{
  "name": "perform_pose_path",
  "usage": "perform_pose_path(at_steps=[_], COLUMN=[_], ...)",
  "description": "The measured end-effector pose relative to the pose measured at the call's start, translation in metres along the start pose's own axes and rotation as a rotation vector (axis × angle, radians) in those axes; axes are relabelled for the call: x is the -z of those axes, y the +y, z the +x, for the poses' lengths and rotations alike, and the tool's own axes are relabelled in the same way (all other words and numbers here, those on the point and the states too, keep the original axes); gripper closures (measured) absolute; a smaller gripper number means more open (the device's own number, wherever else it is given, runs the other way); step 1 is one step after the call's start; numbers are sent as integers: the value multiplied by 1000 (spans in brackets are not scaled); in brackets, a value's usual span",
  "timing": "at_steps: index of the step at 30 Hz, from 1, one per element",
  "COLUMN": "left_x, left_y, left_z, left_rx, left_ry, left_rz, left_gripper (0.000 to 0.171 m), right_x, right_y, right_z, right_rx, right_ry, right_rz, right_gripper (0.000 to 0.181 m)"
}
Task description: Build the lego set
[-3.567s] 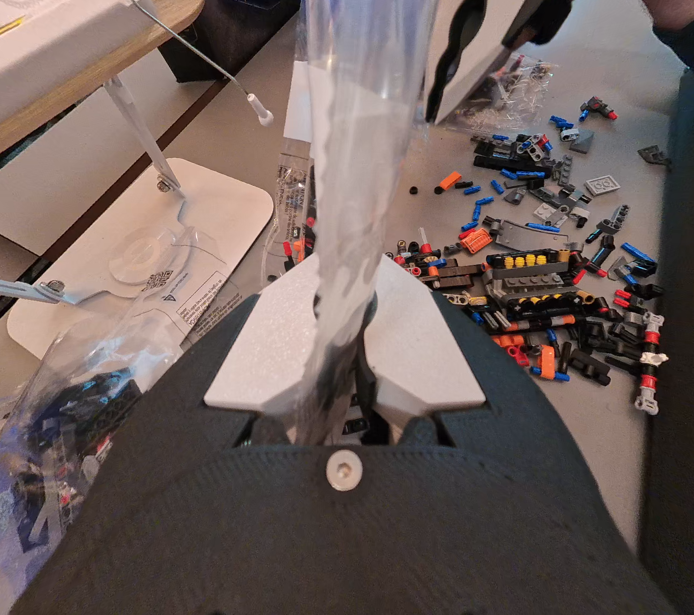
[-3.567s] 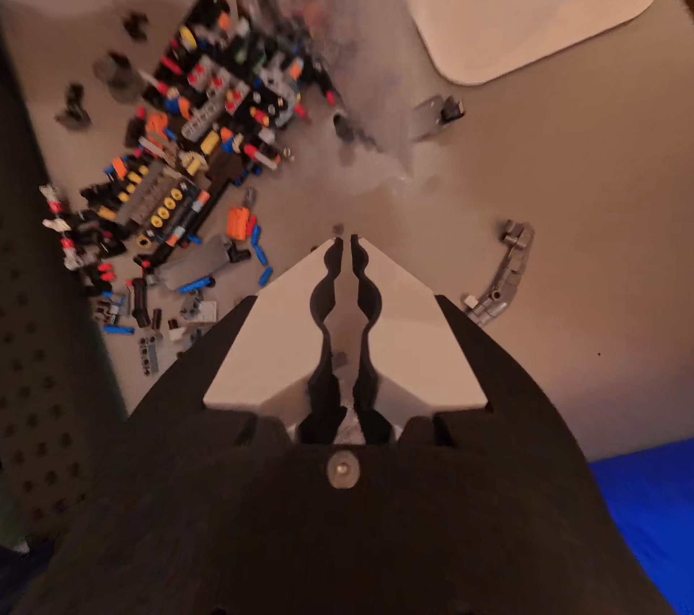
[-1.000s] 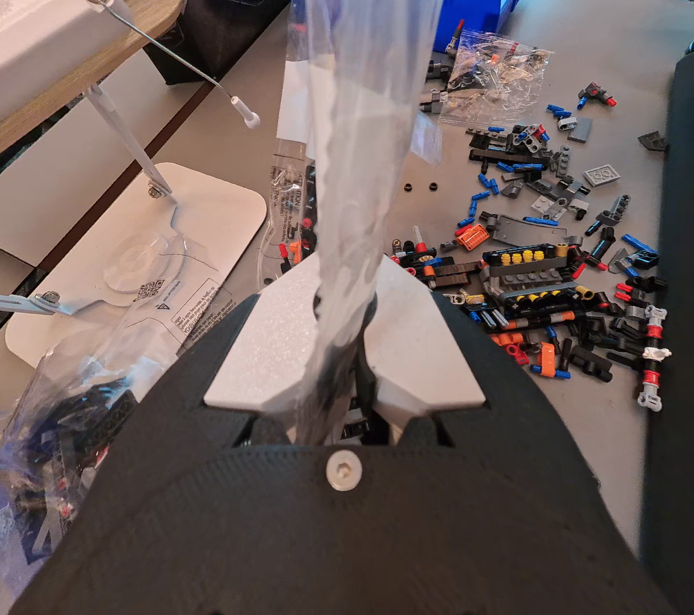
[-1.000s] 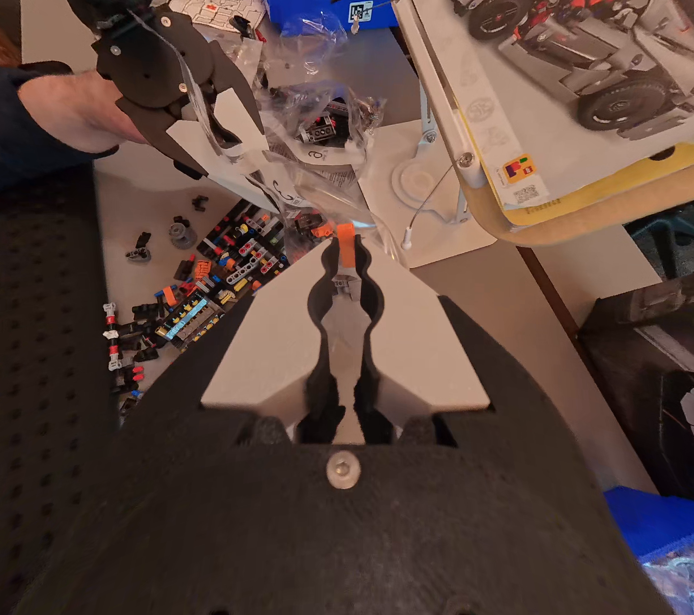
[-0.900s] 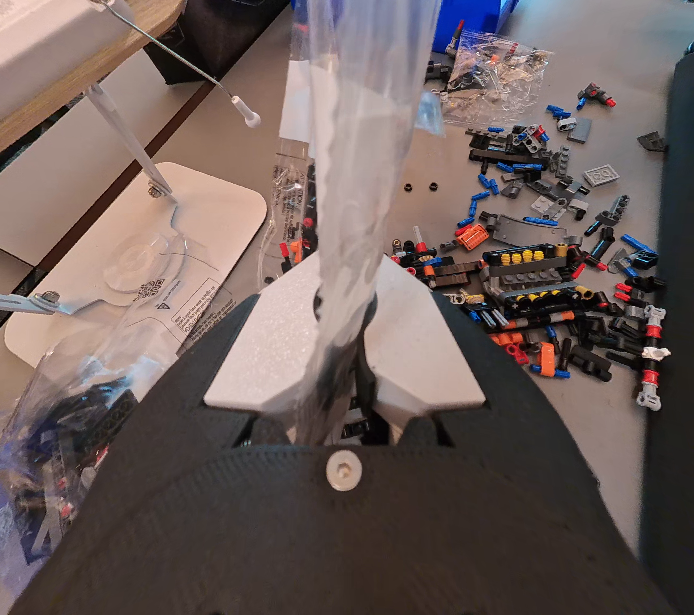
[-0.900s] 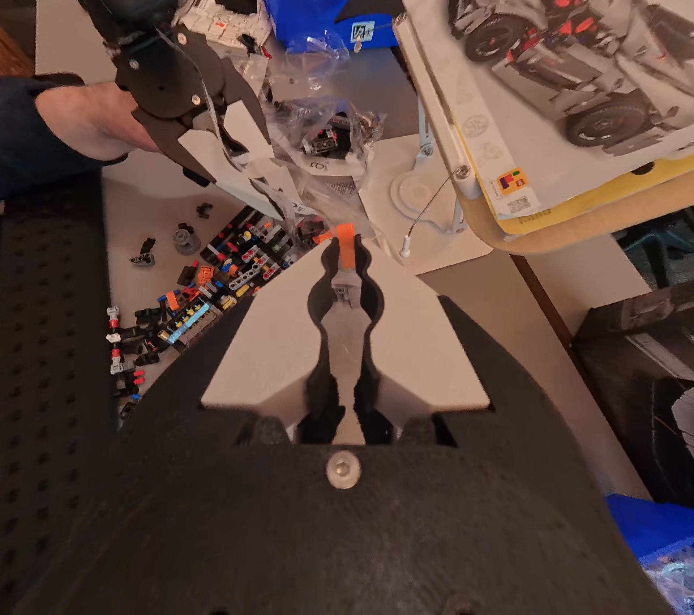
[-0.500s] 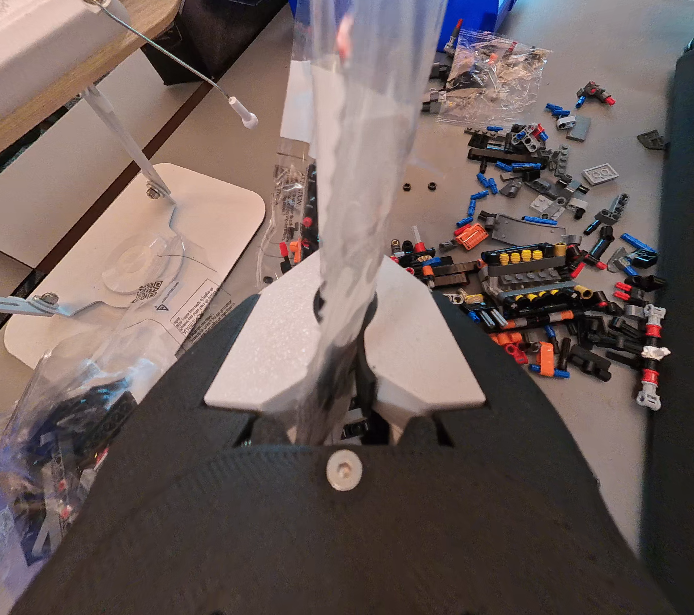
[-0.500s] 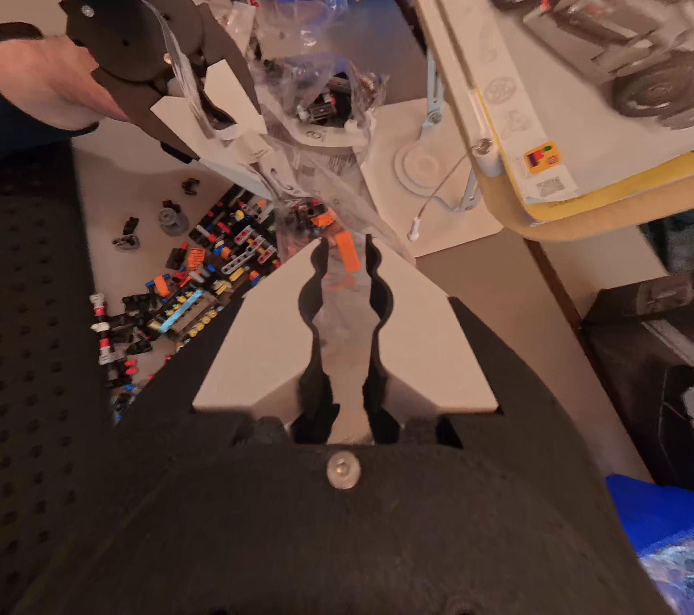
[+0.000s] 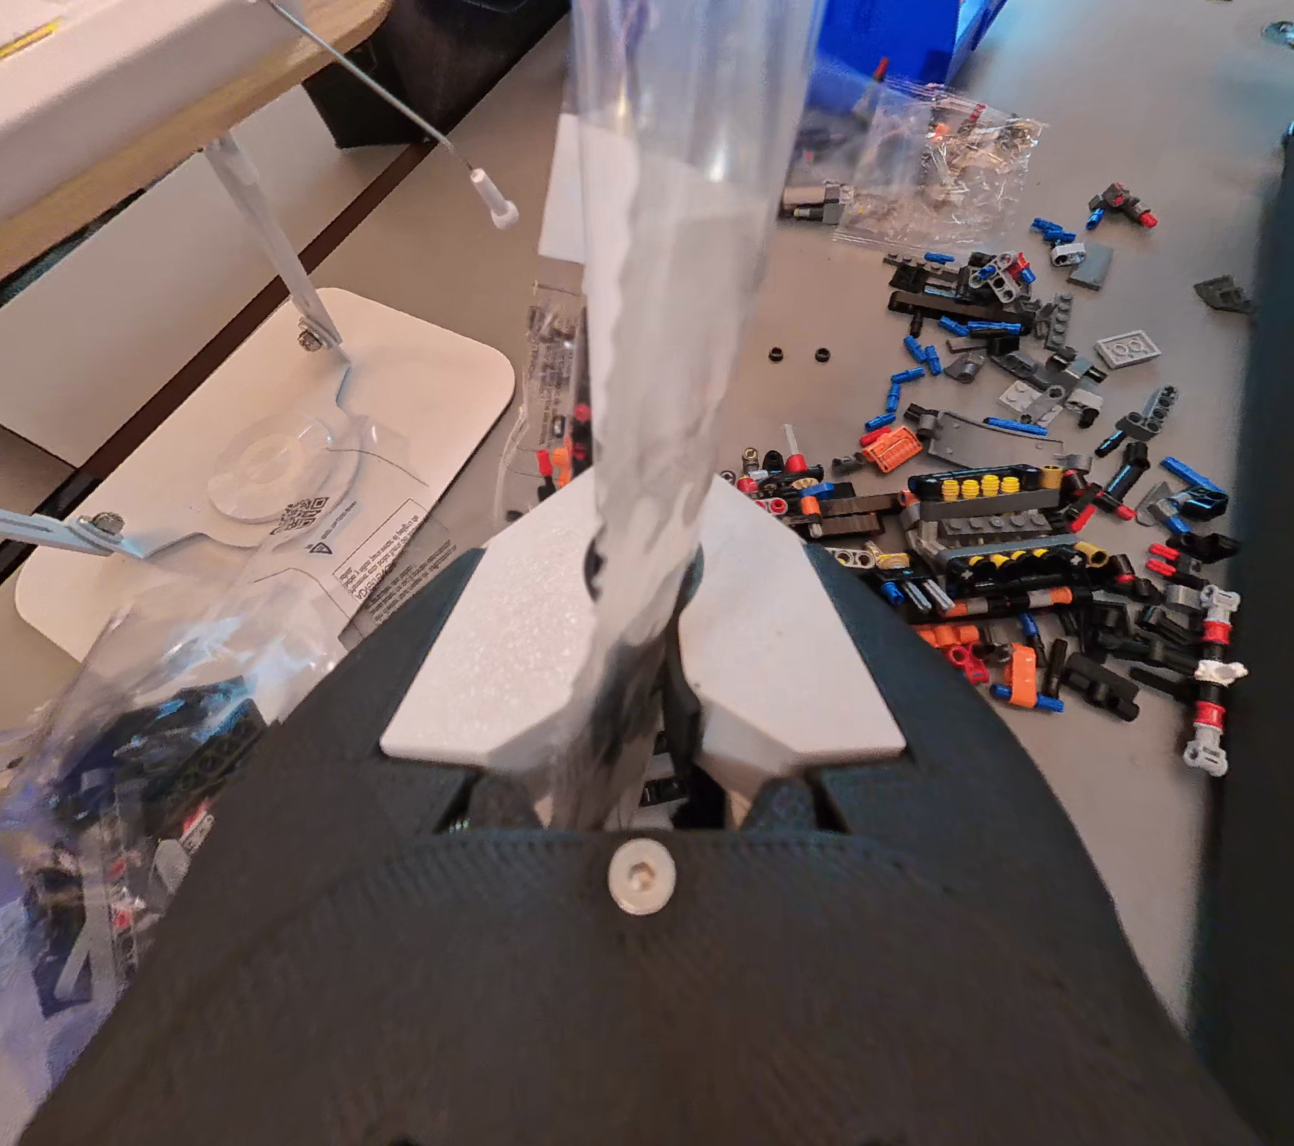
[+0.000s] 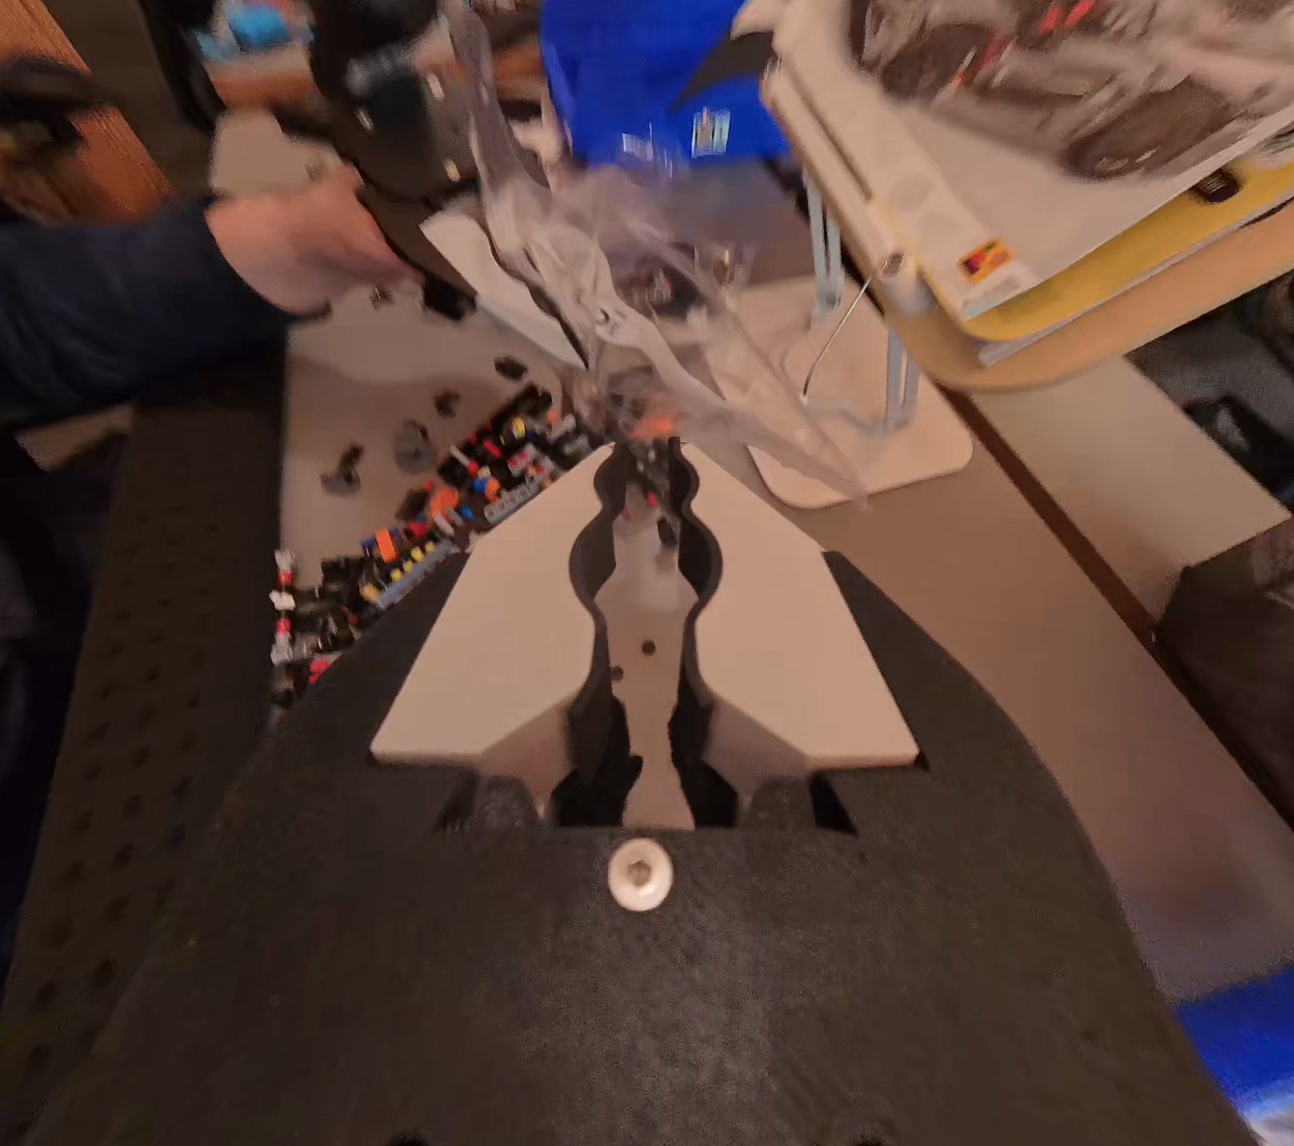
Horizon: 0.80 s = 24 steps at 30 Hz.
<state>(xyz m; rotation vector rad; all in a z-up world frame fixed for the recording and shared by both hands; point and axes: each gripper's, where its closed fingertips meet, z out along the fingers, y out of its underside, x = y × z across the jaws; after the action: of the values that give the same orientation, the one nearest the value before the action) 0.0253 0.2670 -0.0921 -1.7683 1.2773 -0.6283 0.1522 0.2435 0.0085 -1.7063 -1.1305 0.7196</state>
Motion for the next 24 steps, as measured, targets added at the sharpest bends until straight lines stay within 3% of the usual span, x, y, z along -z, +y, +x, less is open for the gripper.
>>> perform_pose_path(at_steps=[3,5,9,12,15,24], left_x=[1,1,-3,-4,-4,-1], left_y=[0,-1,-2,-2,-1,-1], left_z=[-3,-4,-1,1,1,1], left_rx=[27,37,26,18,16,10], left_ry=[7,8,8,10,11,16], left_rz=[14,18,14,9,9,11], left_gripper=[171,171,171,171,171,171], right_x=[20,22,-12,-43,-64,-86], right_y=[10,27,83,132,161,184], right_z=[16,22,7,3,-3,0], right_rx=[-91,-113,-135,-75,-50,-81], right_ry=[50,53,-51,-36,-64,-56], right_rz=[70,40,-231,-476,-610,-682], right_gripper=[167,167,167,170,171,171])
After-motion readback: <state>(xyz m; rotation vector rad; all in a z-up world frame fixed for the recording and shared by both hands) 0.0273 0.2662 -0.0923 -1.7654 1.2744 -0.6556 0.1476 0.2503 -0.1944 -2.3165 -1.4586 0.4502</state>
